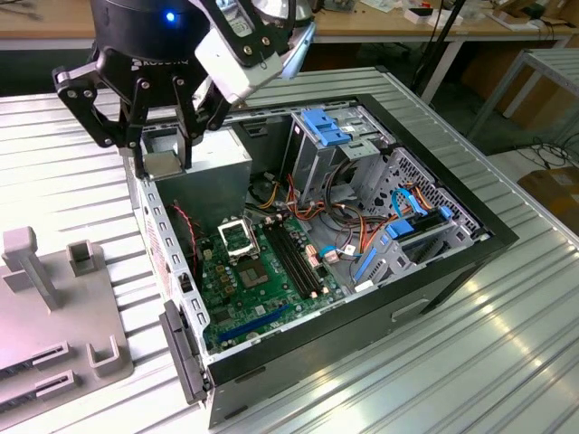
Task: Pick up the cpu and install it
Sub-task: 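Pick up the cpu and move it towards the insertion slot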
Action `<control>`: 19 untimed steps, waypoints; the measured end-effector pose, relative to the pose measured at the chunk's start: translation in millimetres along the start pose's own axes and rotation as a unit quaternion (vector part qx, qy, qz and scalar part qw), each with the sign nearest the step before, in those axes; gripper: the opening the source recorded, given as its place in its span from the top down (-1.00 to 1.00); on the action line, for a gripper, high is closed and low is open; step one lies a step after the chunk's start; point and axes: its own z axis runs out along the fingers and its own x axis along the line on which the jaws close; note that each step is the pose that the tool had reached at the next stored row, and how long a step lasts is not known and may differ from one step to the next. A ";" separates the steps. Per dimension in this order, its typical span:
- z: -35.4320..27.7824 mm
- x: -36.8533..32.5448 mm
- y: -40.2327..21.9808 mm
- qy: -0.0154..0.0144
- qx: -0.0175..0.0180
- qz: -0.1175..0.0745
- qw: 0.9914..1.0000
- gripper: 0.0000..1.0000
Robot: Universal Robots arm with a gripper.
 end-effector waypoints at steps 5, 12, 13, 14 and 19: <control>0.0 -9.1 -0.4 0.000 0.000 0.000 1.000 0.04; -0.2 -21.7 -0.9 0.000 0.000 0.000 1.000 0.04; -0.2 -23.5 -0.9 0.000 0.000 0.000 1.000 0.04; -0.3 -25.3 -1.0 0.000 0.000 0.000 1.000 0.04; -0.2 -32.3 -1.3 0.000 0.000 0.000 1.000 0.04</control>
